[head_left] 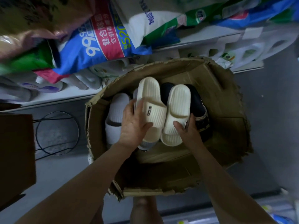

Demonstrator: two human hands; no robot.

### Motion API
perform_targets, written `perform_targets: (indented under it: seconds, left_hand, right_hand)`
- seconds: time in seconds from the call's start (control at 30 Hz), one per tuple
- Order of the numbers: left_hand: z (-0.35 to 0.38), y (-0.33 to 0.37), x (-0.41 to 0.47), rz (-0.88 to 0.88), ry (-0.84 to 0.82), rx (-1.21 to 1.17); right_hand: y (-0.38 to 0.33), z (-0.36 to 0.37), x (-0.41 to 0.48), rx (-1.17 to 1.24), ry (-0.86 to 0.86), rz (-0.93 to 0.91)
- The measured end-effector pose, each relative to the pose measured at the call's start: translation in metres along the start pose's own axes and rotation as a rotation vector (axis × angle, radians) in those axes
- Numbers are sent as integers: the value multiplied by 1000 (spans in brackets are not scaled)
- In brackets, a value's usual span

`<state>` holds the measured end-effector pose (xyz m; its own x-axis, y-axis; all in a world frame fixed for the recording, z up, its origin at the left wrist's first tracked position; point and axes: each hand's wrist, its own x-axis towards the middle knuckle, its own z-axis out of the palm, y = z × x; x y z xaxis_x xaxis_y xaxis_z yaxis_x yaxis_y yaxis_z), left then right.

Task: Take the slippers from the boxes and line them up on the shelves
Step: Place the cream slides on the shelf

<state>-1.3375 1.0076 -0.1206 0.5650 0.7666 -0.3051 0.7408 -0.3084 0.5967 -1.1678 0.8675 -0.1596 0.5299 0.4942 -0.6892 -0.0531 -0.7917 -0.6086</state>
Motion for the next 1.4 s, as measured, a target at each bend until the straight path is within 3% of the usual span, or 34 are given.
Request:
perform_targets:
  seconds: [0.1, 0.27, 0.43, 0.67, 0.83, 1.07, 1.4]
  left_hand:
    - [1, -20, -2, -275, -158, -221]
    - [4, -38, 5, -297, -189, -199]
    - [-2, -36, 10, -428, -169, -557]
    - [-32, -26, -18, -586, -127, -843]
    - [-65, -23, -51, -550, -93, -842]
    - [-124, -4, -112, -460, -58, -1016]
    - [-241, -78, -214, -343, 87, -1109]
  right_hand:
    - [1, -1, 0, 63, -52, 13]
    - [2, -10, -1, 119, -128, 10]
    - [5, -16, -8, 190, -148, 65]
    - [-18, -24, -38, 236, -192, 56]
    - [-44, -38, -82, 313, -200, 22]
    - [-84, -39, -149, 237, -225, -100]
    - [-159, 62, -245, 180, -197, -291]
